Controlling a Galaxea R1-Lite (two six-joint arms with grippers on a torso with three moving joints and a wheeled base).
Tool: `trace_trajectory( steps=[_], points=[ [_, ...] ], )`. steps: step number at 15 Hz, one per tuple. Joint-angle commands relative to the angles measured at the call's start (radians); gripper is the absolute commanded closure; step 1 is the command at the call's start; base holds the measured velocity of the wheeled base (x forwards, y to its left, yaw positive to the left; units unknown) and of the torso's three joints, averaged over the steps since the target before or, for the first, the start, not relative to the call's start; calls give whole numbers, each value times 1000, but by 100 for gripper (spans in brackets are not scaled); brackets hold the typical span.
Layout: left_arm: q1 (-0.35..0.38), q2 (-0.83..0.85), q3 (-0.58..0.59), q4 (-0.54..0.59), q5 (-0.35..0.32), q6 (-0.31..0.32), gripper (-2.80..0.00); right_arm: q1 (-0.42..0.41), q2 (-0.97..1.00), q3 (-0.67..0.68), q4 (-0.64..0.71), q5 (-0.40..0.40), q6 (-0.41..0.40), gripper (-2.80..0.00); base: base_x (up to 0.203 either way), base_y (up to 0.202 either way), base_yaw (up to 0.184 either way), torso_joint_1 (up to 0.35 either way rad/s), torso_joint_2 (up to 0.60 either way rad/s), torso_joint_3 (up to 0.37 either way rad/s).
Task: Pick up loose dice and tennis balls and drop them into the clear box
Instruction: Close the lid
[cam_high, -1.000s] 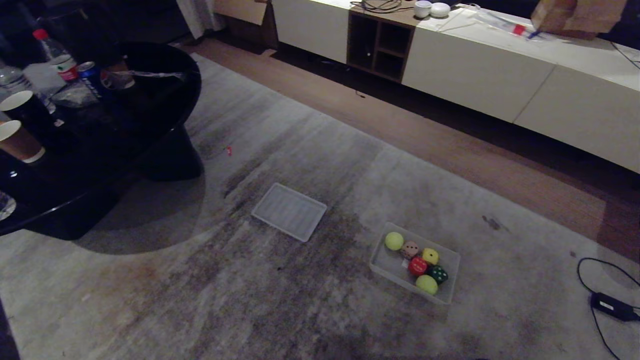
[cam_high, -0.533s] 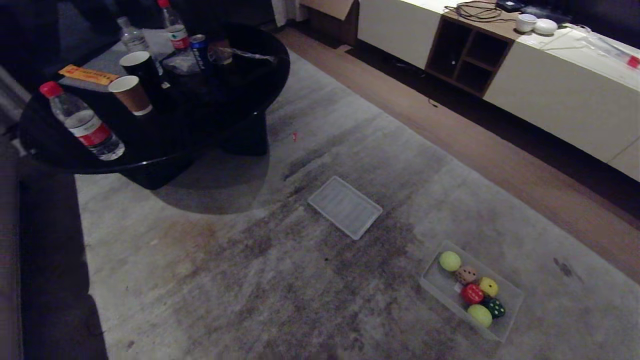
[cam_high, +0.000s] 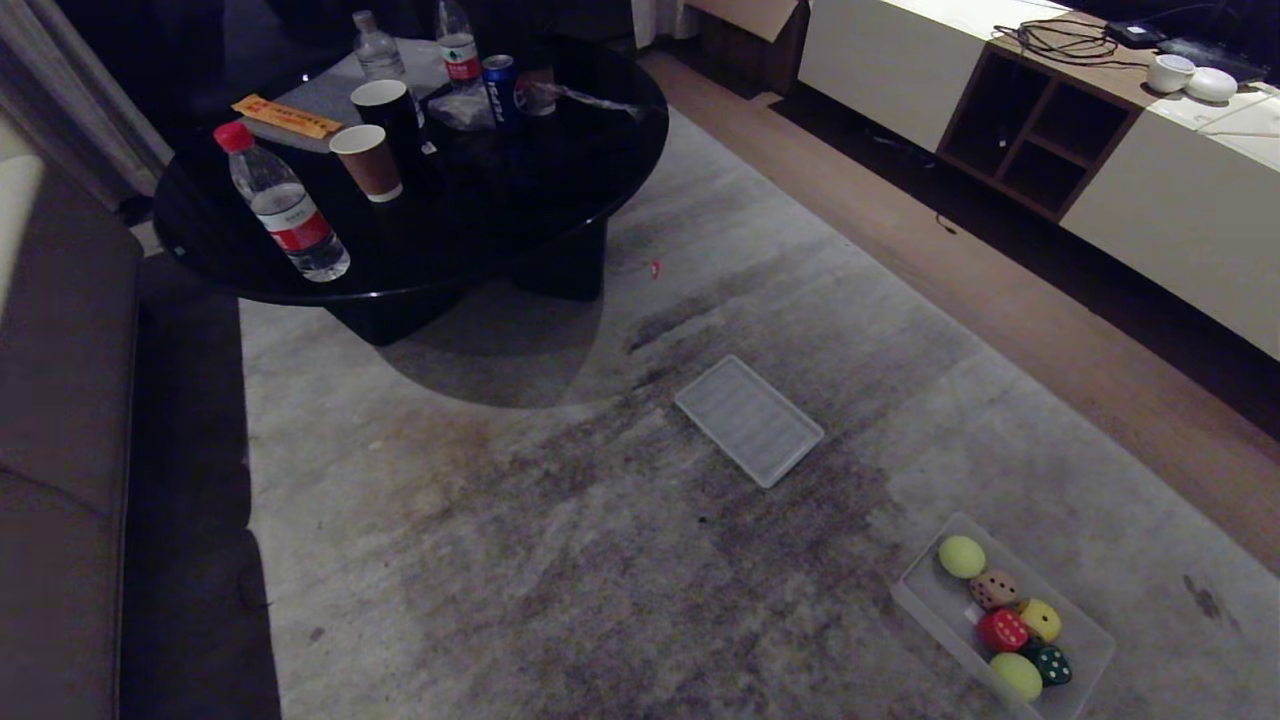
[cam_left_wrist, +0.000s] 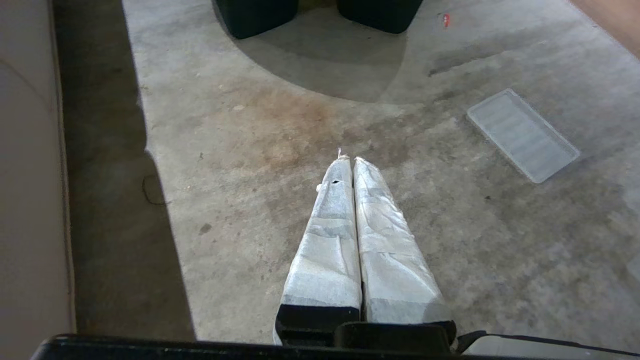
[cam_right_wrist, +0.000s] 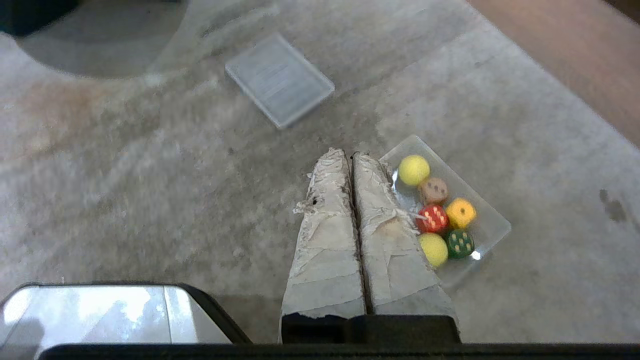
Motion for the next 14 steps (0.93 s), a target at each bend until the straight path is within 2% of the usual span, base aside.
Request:
trace_trajectory(
  steps=[1, 10, 14],
  points=[
    [0, 1, 2, -1, 1, 1, 0, 0, 2, 0, 0, 0, 0, 0, 93, 2, 4, 3, 3, 6],
    [0, 1, 2, 2, 1, 2, 0, 0, 2, 0, 0, 0, 1, 0, 182, 0, 1, 0, 2, 4],
    [0, 1, 2, 2, 1, -2, 0, 0, 2, 0, 0, 0, 1, 0, 28, 0, 0, 1, 1, 1]
  ],
)
